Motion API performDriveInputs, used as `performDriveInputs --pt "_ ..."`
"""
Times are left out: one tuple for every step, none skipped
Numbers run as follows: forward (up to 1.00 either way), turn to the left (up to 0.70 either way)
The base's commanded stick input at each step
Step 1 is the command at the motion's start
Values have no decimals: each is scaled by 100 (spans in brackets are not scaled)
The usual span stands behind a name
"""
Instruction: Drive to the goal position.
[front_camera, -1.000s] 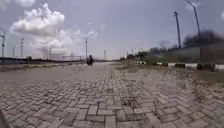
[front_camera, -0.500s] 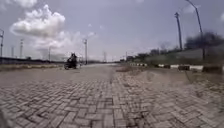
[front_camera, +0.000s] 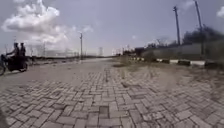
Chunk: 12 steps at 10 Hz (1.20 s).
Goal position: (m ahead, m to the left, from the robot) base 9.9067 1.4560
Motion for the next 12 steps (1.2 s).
performDriveInputs --pt "100 0" --pt "100 0" --pt "100 0" --pt "100 0" --pt "100 0" --pt "100 0" --pt "100 0" --pt "100 0" --pt "100 0" --pt "100 0" --pt "100 0" --pt "100 0"
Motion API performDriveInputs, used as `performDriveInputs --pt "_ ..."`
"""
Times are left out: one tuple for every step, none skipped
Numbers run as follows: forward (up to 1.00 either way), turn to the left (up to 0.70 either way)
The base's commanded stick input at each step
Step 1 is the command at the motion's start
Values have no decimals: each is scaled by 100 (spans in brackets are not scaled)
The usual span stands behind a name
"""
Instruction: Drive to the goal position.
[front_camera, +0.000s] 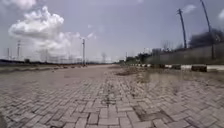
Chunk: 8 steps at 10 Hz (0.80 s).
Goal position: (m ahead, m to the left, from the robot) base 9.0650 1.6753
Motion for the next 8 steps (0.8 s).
performDriveInputs --pt "100 0" --pt "100 0" --pt "100 0" --pt "100 0" --pt "100 0" --pt "100 0" --pt "100 0" --pt "100 0"
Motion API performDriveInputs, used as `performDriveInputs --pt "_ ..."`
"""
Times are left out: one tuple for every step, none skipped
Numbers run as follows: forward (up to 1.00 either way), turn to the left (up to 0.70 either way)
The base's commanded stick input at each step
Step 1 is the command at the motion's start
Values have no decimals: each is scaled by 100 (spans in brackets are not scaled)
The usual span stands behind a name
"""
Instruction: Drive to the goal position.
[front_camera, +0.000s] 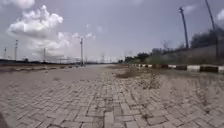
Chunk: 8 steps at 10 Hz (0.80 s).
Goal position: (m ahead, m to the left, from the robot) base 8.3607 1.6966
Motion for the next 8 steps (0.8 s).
performDriveInputs --pt "100 0" --pt "100 0" --pt "100 0" --pt "100 0" --pt "100 0" --pt "100 0" --pt "100 0" --pt "100 0"
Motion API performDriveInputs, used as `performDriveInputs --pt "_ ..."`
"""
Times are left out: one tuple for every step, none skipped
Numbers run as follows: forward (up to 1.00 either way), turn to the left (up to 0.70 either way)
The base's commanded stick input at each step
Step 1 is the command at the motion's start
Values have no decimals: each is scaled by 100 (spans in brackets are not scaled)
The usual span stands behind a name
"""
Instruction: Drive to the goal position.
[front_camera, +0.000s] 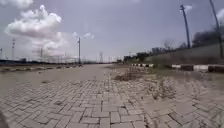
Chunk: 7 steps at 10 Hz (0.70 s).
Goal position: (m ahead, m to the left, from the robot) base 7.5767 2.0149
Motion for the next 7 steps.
performDriveInputs --pt "100 0" --pt "100 0" --pt "100 0" --pt "100 0" --pt "100 0" --pt "100 0" --pt "100 0"
